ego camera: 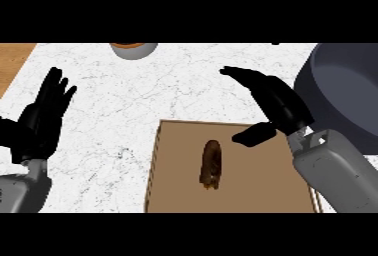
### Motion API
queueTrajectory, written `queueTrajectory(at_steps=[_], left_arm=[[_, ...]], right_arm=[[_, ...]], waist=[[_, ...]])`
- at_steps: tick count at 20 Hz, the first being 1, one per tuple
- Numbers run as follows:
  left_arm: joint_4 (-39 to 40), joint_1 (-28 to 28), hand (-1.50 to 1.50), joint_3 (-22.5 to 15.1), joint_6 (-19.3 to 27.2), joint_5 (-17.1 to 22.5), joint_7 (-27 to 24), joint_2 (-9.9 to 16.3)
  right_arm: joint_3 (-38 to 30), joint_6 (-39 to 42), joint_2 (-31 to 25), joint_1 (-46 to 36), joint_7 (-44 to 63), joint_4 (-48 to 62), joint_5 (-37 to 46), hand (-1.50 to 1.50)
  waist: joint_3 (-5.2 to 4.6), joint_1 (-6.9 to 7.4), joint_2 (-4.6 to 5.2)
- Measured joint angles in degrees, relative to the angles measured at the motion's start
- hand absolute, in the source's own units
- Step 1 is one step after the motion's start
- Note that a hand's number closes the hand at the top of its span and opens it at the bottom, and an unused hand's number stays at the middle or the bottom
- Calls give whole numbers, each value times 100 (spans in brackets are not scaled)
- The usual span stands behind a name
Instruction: Pick the sweet potato from the tray and place it in the pot
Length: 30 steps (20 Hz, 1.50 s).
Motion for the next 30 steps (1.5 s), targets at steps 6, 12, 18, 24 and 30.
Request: queueTrajectory(at_steps=[6,12,18,24,30], left_arm=[[62,-112,0,27,-43,1,62,-27],[140,-95,0,70,-138,-1,-18,-50],[-40,56,0,139,-207,-23,32,-37],[-28,5,0,249,-247,-98,84,-110],[-100,139,0,243,-241,-227,30,-228]], right_arm=[[583,1546,272,-593,1525,49,-316,-150],[1109,2663,1030,-1166,2958,554,-597,-150],[1268,2904,1669,-1268,3344,1145,-718,-150],[1341,2960,1993,-970,3476,1207,-501,-150],[1499,3040,1996,-716,3527,1326,-121,-150]], waist=[[-8,17,0],[-8,58,11],[1,35,9],[5,-14,12],[6,-24,5]])
